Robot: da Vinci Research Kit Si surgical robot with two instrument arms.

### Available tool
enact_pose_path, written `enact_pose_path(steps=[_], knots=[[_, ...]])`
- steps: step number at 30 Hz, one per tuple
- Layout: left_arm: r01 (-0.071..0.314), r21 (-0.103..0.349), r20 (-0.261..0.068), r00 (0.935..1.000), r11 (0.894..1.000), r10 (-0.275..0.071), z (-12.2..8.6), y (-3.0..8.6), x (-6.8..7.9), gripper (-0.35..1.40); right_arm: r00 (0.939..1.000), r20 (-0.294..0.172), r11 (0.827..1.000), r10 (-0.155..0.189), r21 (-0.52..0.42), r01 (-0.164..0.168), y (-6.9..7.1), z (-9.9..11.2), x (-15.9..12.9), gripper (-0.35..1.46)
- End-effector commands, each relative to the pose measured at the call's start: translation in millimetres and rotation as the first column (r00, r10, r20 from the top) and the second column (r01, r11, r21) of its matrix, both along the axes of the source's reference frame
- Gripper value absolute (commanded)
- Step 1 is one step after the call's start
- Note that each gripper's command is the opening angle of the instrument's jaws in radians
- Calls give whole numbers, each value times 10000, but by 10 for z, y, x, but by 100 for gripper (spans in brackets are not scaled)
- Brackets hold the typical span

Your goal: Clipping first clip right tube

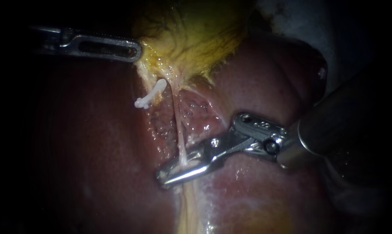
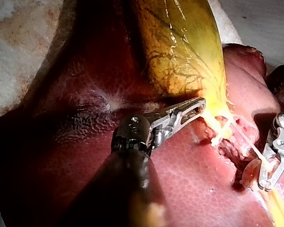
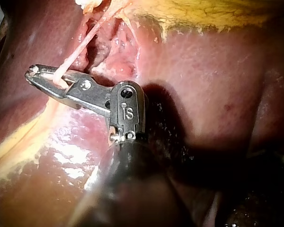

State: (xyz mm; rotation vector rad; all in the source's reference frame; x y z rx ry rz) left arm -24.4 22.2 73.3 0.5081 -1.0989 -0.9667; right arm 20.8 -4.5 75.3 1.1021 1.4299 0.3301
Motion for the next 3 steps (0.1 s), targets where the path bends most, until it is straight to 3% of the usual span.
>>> enact_pose_path(steps=[1,3], knots=[[-1,2,2,10000,10000,1,0,0,0,-35,10000,5,10000,7,7,-7,0,0,0,-35],[0,5,1,10000,10000,0,0,0,0,-35,10000,3,10000,3,7,-3,0,0,0,-35]])
